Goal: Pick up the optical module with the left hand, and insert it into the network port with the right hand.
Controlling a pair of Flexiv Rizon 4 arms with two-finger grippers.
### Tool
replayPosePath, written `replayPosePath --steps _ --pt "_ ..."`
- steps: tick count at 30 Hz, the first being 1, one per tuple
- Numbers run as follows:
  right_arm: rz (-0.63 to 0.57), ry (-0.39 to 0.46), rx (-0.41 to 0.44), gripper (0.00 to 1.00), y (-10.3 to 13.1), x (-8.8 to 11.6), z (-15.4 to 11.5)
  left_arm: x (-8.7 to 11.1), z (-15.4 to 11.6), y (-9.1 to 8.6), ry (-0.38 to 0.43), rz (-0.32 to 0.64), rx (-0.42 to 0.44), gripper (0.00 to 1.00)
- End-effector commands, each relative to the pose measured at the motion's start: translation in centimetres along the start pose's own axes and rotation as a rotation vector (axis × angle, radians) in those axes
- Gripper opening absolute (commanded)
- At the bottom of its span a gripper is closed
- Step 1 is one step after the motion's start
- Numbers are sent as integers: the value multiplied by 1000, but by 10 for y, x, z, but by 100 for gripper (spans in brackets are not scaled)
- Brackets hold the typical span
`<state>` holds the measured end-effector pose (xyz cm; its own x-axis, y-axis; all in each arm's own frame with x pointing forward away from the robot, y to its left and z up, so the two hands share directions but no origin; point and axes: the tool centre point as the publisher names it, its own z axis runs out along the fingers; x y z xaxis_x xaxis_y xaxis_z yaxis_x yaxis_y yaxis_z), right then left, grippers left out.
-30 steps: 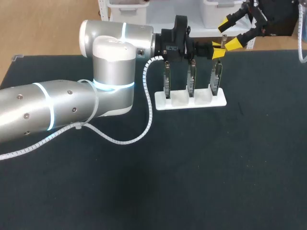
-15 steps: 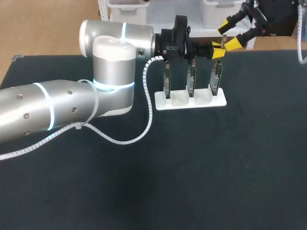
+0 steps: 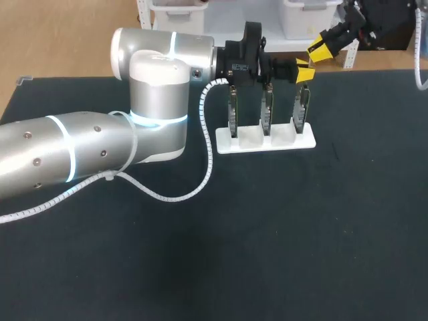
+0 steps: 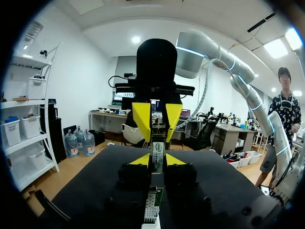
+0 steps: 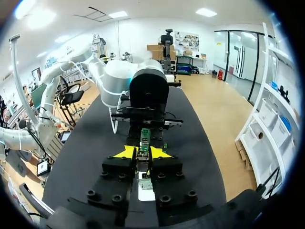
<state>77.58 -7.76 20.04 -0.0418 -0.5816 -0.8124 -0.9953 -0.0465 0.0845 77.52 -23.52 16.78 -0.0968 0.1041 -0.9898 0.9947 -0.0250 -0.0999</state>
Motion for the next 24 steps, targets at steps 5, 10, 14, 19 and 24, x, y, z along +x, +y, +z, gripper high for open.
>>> replayPosePath --steps 5,10,14,19,24 --pt "4 -3 1 0 1 1 -1 -1 0 2 5 -3 -1 47" --pt "5 -5 5 0 1 1 -1 -1 0 2 5 -3 -1 100" --pt "5 -8 7 0 1 1 -2 -1 0 2 5 -3 -1 100" --pt "8 -11 13 0 0 2 -4 -1 0 2 5 -3 -1 100" --pt "15 -12 18 0 0 5 -6 -4 0 3 8 3 0 100"
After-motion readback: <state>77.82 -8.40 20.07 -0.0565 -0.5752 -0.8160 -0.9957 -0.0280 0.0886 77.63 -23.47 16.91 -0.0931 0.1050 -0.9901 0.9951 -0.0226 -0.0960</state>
